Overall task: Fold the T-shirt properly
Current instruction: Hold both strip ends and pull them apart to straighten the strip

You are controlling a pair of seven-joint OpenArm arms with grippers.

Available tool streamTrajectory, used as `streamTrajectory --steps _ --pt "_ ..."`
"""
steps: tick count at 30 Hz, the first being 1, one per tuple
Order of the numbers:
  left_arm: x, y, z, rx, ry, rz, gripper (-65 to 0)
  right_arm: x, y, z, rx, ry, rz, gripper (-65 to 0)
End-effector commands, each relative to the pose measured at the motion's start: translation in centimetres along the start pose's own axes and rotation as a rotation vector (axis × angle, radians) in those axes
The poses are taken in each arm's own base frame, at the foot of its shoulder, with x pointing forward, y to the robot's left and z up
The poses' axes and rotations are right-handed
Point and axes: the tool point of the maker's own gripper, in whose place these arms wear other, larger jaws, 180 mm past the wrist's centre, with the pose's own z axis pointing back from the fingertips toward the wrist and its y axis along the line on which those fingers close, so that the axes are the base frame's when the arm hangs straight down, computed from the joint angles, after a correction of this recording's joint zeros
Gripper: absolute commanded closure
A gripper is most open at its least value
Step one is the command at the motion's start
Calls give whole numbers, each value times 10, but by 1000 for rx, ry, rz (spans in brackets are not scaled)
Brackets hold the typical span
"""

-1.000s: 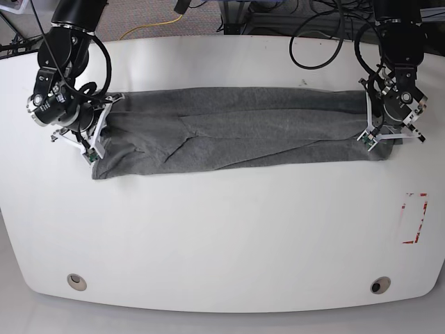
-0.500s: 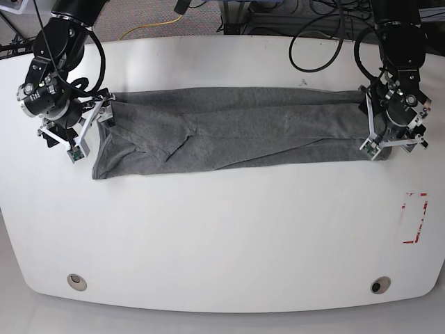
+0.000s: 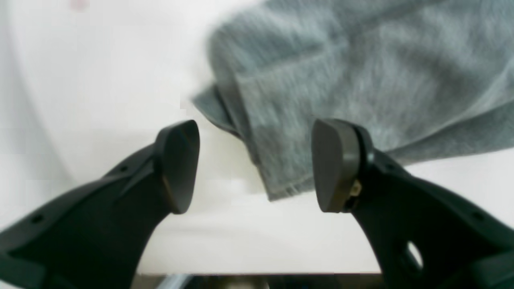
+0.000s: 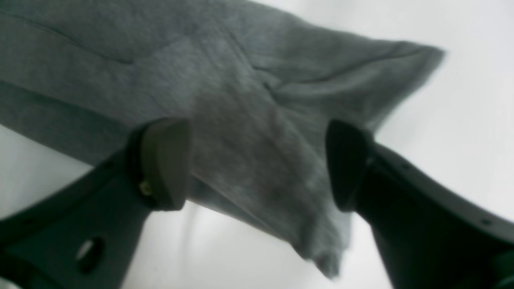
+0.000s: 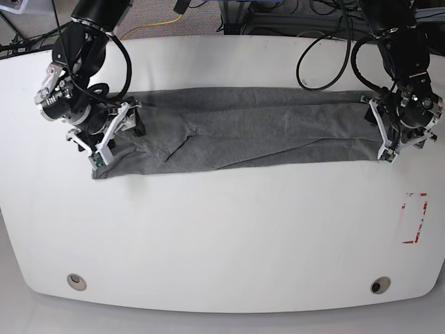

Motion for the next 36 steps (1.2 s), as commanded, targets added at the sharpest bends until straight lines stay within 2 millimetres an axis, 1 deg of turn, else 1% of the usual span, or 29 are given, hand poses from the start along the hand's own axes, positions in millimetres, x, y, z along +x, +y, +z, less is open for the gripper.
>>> streamTrajectory --steps 1,3,4,6,7,9,12,14,17,22,23,27,29,31,33,35,36 --pt "-3 5 -8 -1 15 17 -407 9 -5 -6 16 -32 -22 -354" --pt "-8 -1 -17 -30 21 27 -407 6 -6 -14 35 -30 -50 -273" --pt "-10 -3 -22 -44 21 32 -407 0 -6 -20 51 -22 -72 -235" --pt "-15 -6 -27 -61 33 39 -407 -4 -9 -28 68 -16 -101 -193" --pt "-17 -8 -30 -69 41 42 -407 -8 -15 -31 65 -4 -111 -195" --pt "-19 -9 -31 -74 48 43 -407 -22 -26 -37 58 36 -135 -203" --pt "-24 -11 -31 -79 56 41 -407 -33 -41 -42 37 53 -157 -208" --pt "-23 -10 -30 -74 50 40 -407 -39 -45 -46 31 62 -159 -208" --pt "-18 0 -22 -38 25 49 -407 -42 -49 -47 27 77 -134 -206" --pt "-18 8 -18 -21 15 72 -407 -42 -56 -43 12 81 -117 -205" --pt "-16 13 -13 -6 -2 84 -407 -41 -58 -42 9 80 -112 -205" --pt "-7 40 16 37 -145 204 -410 -37 -57 -41 6 70 -100 -205" --pt "-12 46 21 19 -172 267 -413 -36 -55 -41 9 67 -100 -205" --pt "-21 47 18 -12 -173 329 -414 -37 -55 -41 9 70 -100 -205" --pt "-21 52 14 -41 -203 398 -415 -37 -54 -42 12 70 -103 -205" --pt "-25 51 5 -84 -209 462 -424 -38 -53 -42 15 70 -105 -205" --pt "-29 49 -1 -118 -214 504 -444 -39 -52 -42 16 73 -105 -205"
